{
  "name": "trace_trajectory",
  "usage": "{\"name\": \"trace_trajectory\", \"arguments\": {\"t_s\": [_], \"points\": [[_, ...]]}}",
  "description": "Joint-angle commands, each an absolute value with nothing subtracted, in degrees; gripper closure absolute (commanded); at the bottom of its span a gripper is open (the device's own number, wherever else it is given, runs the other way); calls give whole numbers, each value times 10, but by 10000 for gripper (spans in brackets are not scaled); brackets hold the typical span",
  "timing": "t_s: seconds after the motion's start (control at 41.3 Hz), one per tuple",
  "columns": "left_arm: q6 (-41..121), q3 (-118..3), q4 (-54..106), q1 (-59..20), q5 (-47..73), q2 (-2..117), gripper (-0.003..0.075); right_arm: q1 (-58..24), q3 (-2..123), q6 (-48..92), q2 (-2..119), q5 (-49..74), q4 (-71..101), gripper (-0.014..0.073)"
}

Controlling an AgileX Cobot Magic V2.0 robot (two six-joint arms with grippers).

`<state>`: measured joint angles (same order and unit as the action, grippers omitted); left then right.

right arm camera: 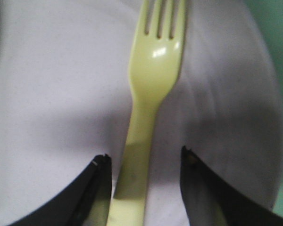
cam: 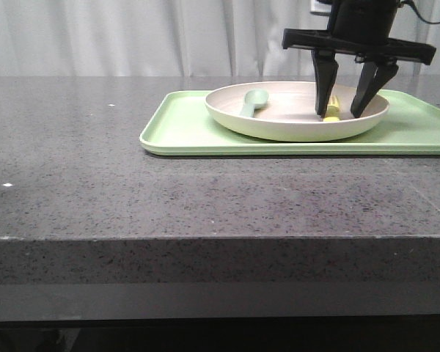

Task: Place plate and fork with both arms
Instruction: 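Lower the right gripper onto the yellow fork and grasp it, then lift the yellow fork out of the plate and move it beside the plate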

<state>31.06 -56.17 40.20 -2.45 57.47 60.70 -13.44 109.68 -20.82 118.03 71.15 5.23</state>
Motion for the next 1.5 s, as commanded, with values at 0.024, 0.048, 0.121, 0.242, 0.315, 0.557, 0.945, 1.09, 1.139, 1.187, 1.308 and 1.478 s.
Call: {"name": "trace_trajectory", "arguments": {"t_s": [0.024, 0.048, 0.121, 0.242, 0.315, 0.557, 0.945, 1.09, 1.139, 1.187, 1.308, 1.478], "points": [[311, -577, 429, -23, 559, 596, 397, -131, 1116, -214, 1148, 734, 66, 232], [311, -577, 429, -23, 559, 596, 397, -131, 1116, -215, 1148, 731, 66, 238], [311, -577, 429, -23, 559, 596, 397, -131, 1116, -215, 1148, 730, 64, 267], [311, -577, 429, -23, 559, 596, 397, -131, 1116, -215, 1148, 722, 64, 325], [311, -577, 429, -23, 559, 596, 397, -131, 1116, -215, 1148, 709, 64, 341], [311, -577, 429, -23, 559, 596, 397, -131, 1116, -215, 1156, 698, 54, 341], [311, -577, 429, -23, 559, 596, 397, -131, 1116, -215, 1160, 708, 53, 442], [311, -577, 429, -23, 559, 596, 397, -132, 1119, -213, 1159, 725, 54, 484], [311, -577, 429, -23, 559, 596, 397, -132, 1125, -209, 1159, 737, 54, 484], [311, -577, 429, -23, 559, 596, 397, -132, 1136, -204, 1159, 753, 54, 484], [311, -577, 429, -23, 559, 596, 397, -132, 1169, -178, 1152, 766, 54, 484], [311, -577, 429, -23, 559, 596, 397, -126, 1180, -117, 1117, 766, 50, 484]]}}
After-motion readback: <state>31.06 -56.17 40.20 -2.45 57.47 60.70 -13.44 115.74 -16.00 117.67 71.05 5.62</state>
